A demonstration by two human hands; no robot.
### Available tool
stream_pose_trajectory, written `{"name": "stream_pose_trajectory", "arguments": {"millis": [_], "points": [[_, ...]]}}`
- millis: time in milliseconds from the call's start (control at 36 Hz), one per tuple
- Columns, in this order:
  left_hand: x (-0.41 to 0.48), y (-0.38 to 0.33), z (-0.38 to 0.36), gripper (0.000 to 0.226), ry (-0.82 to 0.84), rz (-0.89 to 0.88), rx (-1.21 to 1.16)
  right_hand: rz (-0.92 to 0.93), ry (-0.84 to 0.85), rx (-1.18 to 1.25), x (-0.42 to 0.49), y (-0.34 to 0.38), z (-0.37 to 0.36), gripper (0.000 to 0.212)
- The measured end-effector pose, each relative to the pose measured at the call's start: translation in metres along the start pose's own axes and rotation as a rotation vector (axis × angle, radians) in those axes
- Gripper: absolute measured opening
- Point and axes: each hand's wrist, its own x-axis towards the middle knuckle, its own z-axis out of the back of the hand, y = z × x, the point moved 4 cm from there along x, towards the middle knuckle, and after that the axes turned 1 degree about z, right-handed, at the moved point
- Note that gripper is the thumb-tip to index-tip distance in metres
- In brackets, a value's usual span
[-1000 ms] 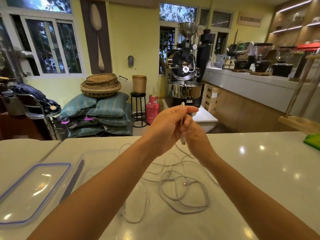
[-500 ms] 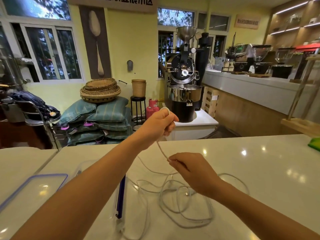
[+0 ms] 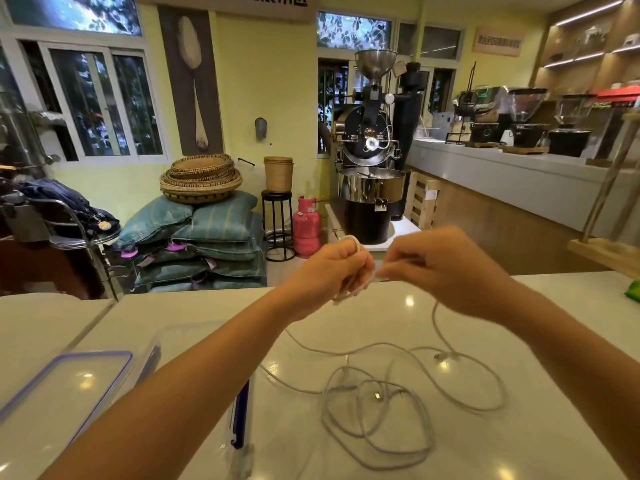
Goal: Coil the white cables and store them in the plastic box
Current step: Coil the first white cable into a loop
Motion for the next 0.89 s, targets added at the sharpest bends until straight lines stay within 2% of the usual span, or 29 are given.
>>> {"name": "stream_pose_trajectory", "arguments": {"millis": [139,361,444,500,611,667,722,778,833,889], "points": [[-0.010,0.000,-0.005,0.030,0.109,0.034,-0.054,0.013,-0.062,0.037,0.027,-0.019,0.022,0.017],[-0.021,-0.015,-0.011,0.036,0.225,0.022,-0.246,-0.020,-0.085,0.285,0.060,-0.046,0.020,0.014],[-0.023,-0.023,-0.012,0.035,0.257,0.017,-0.310,-0.063,-0.082,0.502,0.063,-0.048,0.009,0.005],[-0.023,-0.032,-0.011,0.033,0.283,-0.002,-0.376,-0.107,-0.093,0.744,0.061,-0.049,-0.002,0.006],[-0.022,-0.050,-0.011,0.027,0.315,-0.081,-0.493,-0.207,-0.124,1.185,0.055,-0.048,-0.039,0.014],[-0.018,-0.054,-0.010,0.026,0.268,-0.115,-0.506,-0.276,-0.076,1.256,0.052,-0.039,-0.065,0.048],[-0.015,-0.054,-0.007,0.026,0.208,-0.129,-0.526,-0.365,-0.054,1.340,0.046,-0.026,-0.086,0.062],[-0.012,-0.050,-0.002,0.029,0.128,-0.121,-0.539,-0.423,-0.036,1.306,0.039,-0.015,-0.099,0.053],[-0.008,-0.044,0.006,0.032,0.033,-0.098,-0.513,-0.431,0.006,1.144,0.033,-0.008,-0.109,0.038],[-0.005,-0.038,0.015,0.034,-0.036,-0.077,-0.463,-0.421,0.082,0.993,0.028,-0.002,-0.112,0.034]]}}
